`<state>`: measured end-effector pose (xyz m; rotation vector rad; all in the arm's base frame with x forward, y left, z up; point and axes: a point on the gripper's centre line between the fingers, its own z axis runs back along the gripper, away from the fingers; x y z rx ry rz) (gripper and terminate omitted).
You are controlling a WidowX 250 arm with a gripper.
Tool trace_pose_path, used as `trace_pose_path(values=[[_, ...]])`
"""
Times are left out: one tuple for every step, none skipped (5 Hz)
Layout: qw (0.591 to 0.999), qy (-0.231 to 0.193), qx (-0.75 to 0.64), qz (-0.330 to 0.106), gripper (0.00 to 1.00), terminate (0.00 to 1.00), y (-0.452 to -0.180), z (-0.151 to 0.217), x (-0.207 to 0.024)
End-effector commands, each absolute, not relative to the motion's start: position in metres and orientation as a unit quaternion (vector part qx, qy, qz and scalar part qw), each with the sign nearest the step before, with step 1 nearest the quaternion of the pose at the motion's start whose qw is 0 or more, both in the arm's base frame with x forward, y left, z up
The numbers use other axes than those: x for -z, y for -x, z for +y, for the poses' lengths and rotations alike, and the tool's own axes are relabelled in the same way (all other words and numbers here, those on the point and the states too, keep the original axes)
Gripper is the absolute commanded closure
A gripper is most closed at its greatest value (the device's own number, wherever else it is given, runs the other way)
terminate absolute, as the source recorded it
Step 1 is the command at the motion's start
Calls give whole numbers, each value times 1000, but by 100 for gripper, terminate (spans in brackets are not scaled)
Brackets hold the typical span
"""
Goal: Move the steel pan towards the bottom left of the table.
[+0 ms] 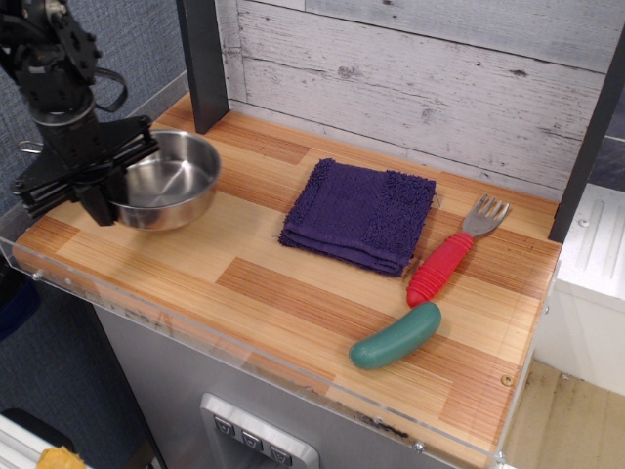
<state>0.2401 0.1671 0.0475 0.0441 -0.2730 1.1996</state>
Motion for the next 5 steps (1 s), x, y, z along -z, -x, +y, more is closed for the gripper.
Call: trace_pose_path(values=[[800, -40, -586, -124, 100, 0, -233, 185, -37], [804, -42, -584, -102, 100, 0, -227, 180, -22], [796, -39, -595, -103, 100, 0, -228, 176, -21], [793, -25, -599, -104, 0, 0, -230, 174, -23], [790, -25, -605, -98, 0, 0, -230, 174, -23]])
